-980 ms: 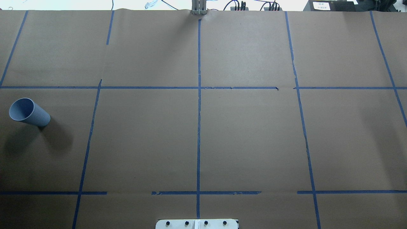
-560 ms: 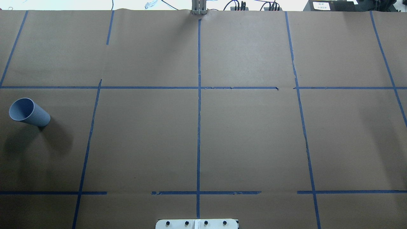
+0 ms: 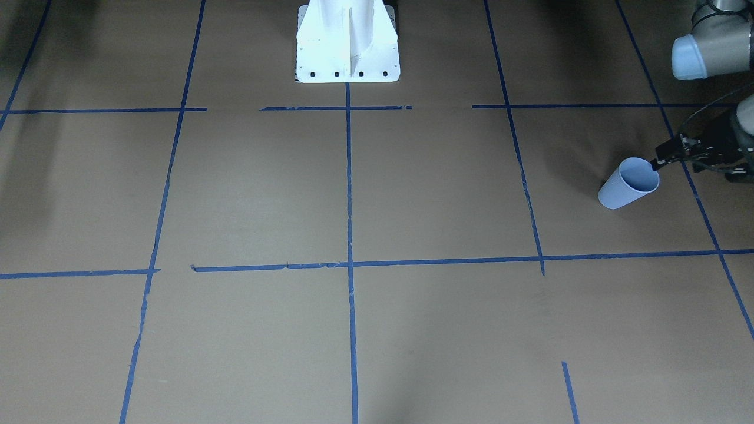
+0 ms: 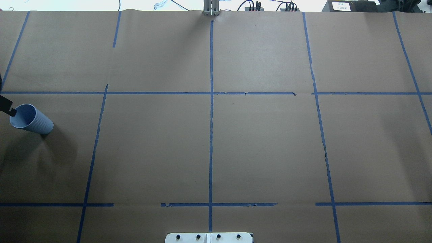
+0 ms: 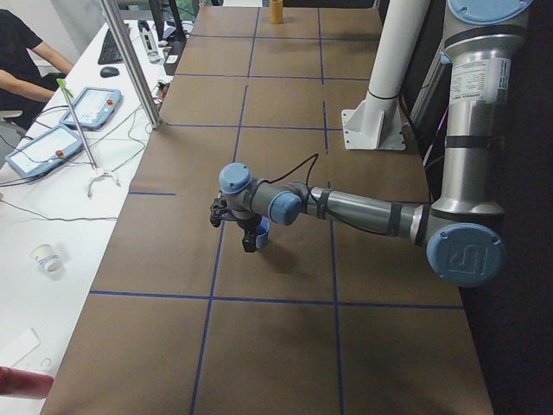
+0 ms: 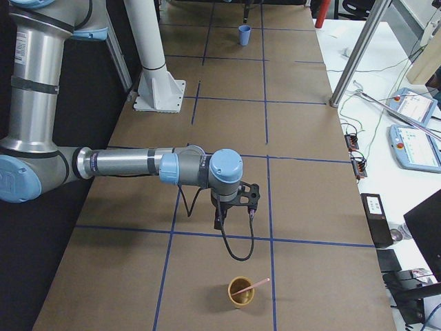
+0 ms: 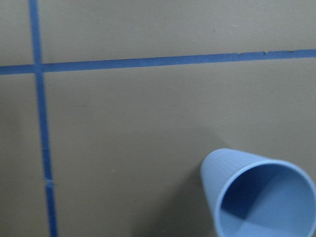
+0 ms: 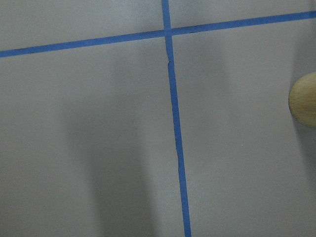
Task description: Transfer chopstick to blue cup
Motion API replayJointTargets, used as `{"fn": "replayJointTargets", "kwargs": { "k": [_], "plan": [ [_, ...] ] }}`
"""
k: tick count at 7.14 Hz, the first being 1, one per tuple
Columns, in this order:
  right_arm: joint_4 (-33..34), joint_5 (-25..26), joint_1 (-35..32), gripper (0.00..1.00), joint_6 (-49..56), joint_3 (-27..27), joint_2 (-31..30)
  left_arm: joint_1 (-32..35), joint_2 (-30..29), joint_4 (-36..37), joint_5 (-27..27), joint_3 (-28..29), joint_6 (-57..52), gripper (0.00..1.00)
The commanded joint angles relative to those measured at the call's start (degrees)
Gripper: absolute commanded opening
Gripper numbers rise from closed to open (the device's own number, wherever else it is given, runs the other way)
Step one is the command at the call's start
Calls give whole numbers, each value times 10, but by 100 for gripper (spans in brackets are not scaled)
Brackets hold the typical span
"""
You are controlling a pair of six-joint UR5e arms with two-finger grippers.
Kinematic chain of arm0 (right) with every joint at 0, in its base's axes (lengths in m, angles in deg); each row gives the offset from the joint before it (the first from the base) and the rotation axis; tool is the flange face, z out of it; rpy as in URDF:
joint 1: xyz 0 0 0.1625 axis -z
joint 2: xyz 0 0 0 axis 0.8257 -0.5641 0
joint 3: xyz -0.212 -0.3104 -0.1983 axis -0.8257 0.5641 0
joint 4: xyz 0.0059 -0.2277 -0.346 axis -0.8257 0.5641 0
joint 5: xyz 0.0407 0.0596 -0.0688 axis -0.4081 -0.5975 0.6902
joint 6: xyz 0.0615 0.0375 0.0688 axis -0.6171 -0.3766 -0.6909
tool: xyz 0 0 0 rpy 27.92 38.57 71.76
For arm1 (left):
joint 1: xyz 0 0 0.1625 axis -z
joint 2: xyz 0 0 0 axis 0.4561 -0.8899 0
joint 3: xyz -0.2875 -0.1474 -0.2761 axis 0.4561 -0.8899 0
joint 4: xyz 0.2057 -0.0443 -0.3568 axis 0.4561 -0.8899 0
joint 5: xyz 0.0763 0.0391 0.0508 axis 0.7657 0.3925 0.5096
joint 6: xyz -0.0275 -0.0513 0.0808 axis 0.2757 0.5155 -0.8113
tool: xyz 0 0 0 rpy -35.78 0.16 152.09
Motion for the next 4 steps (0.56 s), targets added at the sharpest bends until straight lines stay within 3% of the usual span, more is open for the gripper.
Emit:
{"fn": "replayJointTargets", "kwargs": {
  "k": [1, 2, 3, 4],
  "plan": [
    [0, 0, 0, 100, -1, 0, 0, -19, -19, -2, 0, 29, 13, 95],
    [0, 0, 1, 100, 1, 0, 0, -22, -25, -2, -1, 38, 13, 79],
    [0, 0, 1, 100, 0, 0, 1, -23, -26, -2, -3, 38, 15, 45],
    [0, 0, 1, 100, 0, 0, 1, -23, -26, -1, -4, 38, 16, 18]
  ]
}}
